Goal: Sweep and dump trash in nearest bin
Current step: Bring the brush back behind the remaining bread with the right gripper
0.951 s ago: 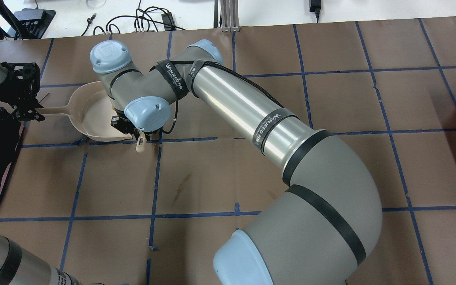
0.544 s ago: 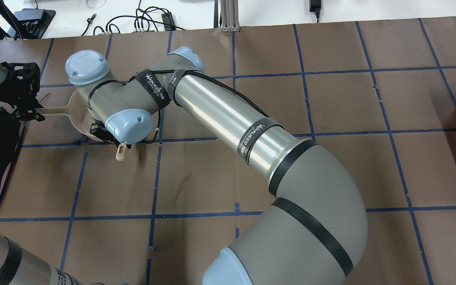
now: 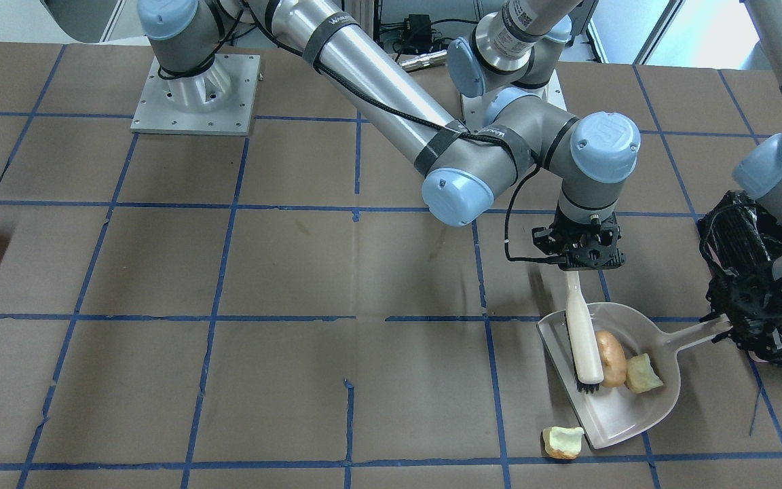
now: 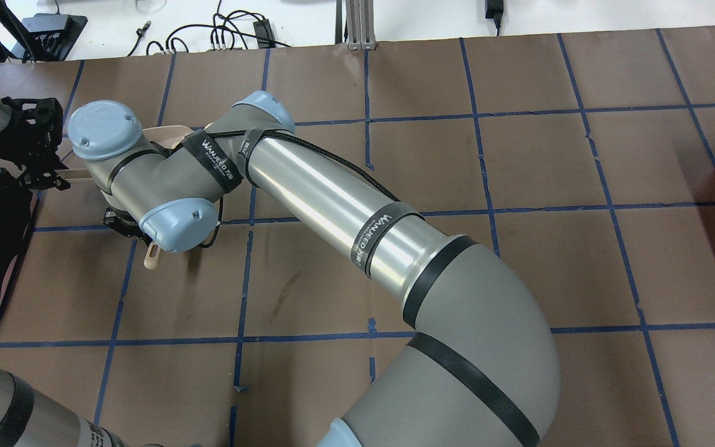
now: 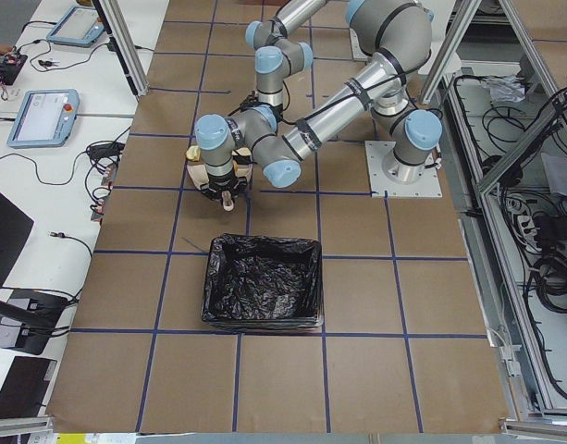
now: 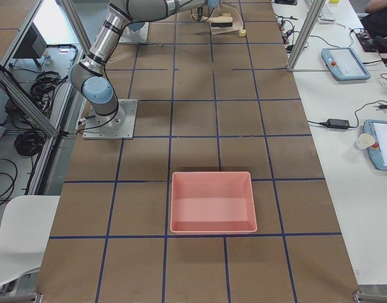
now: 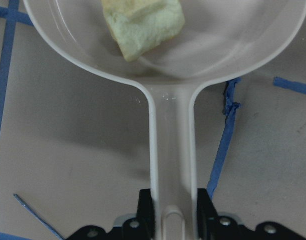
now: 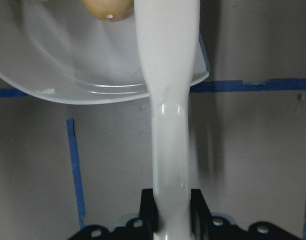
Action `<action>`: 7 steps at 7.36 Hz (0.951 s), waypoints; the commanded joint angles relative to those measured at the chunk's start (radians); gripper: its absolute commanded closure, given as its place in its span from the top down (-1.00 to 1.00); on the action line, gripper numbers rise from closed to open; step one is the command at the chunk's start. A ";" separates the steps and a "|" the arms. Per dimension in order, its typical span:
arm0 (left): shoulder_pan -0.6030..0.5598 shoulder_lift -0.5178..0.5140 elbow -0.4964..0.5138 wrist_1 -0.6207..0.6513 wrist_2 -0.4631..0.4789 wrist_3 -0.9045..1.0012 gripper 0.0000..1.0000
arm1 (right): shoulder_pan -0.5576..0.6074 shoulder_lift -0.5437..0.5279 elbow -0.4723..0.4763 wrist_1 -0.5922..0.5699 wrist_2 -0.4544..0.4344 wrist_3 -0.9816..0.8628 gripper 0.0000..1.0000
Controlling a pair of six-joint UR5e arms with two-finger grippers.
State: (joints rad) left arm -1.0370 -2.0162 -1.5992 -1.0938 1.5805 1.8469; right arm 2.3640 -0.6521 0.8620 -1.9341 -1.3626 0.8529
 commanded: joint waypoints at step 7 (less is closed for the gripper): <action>0.002 0.005 -0.011 0.014 -0.055 0.002 -0.99 | -0.136 -0.063 0.046 0.086 -0.081 -0.216 -0.48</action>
State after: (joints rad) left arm -1.0355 -2.0124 -1.6087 -1.0816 1.5555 1.8482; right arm 2.2546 -0.7112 0.9024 -1.8532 -1.4255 0.6718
